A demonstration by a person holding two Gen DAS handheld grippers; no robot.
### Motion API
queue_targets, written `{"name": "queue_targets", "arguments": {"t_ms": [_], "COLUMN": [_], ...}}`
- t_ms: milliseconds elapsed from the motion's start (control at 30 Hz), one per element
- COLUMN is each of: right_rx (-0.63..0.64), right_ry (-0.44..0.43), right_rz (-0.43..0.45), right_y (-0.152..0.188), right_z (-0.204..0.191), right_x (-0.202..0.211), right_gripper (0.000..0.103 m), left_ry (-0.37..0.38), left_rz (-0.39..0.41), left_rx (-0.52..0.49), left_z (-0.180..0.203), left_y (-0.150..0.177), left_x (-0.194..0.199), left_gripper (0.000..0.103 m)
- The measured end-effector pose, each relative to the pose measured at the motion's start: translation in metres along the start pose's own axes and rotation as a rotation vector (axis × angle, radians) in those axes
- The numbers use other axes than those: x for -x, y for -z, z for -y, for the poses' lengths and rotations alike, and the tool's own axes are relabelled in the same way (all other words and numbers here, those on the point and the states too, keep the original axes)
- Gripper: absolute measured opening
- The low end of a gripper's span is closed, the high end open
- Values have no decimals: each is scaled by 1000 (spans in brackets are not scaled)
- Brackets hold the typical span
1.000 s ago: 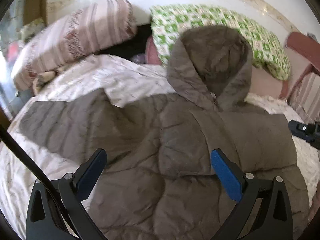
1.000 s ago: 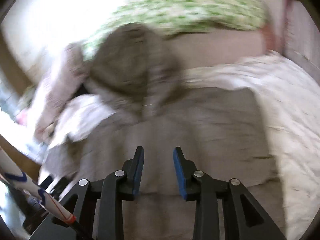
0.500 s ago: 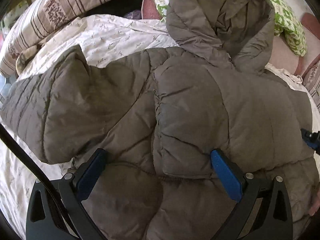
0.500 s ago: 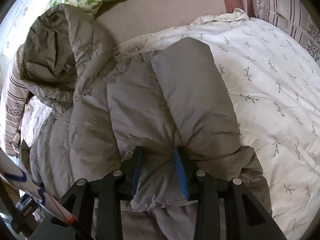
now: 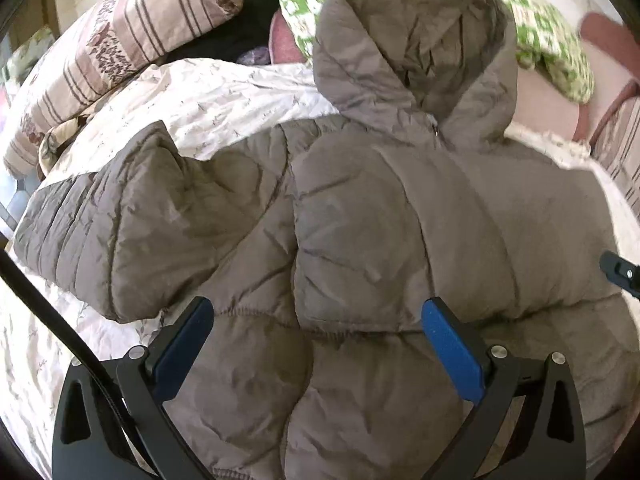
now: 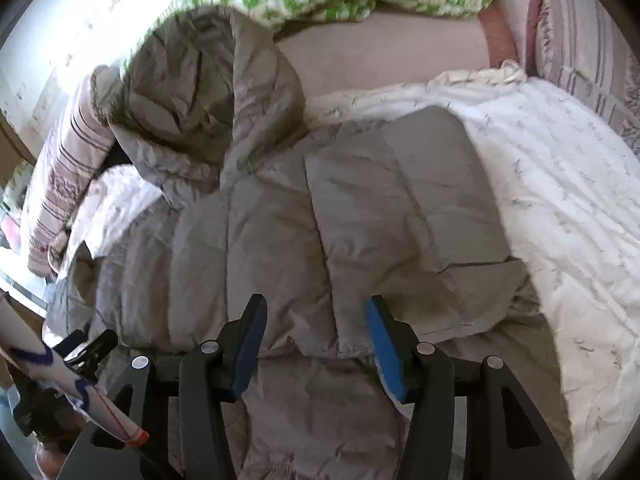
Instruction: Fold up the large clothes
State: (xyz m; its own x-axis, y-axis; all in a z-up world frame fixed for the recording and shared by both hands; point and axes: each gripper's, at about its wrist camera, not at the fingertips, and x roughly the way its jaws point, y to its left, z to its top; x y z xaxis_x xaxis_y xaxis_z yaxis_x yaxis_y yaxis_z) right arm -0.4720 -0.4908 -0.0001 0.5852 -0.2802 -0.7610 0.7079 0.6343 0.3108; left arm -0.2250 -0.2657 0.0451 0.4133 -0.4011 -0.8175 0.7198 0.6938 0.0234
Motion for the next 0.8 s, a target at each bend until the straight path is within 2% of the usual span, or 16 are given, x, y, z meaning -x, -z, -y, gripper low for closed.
{"name": "queue_targets", "arguments": {"t_ms": [100, 233, 367, 567, 800], "right_rx": [14, 60, 61, 130, 176], "right_ry": [30, 74, 80, 32, 50], "right_rz": [-44, -53, -23, 35, -56], "right_y": [2, 4, 4, 7, 16], "right_z": [5, -2, -11, -40, -44], "right_x": [-18, -23, -10, 10, -22], "right_gripper": [56, 56, 56, 56, 56], "left_ry": [-22, -31, -28, -16, -5], "left_rz": [-26, -43, -21, 24, 33], "left_rx": [-24, -32, -26, 12, 56], "left_z": [5, 7, 6, -3, -18], "left_y": [2, 5, 4, 0, -3], "left_x": [-12, -19, -11, 5, 11], "left_gripper": [103, 103, 103, 103, 103]}}
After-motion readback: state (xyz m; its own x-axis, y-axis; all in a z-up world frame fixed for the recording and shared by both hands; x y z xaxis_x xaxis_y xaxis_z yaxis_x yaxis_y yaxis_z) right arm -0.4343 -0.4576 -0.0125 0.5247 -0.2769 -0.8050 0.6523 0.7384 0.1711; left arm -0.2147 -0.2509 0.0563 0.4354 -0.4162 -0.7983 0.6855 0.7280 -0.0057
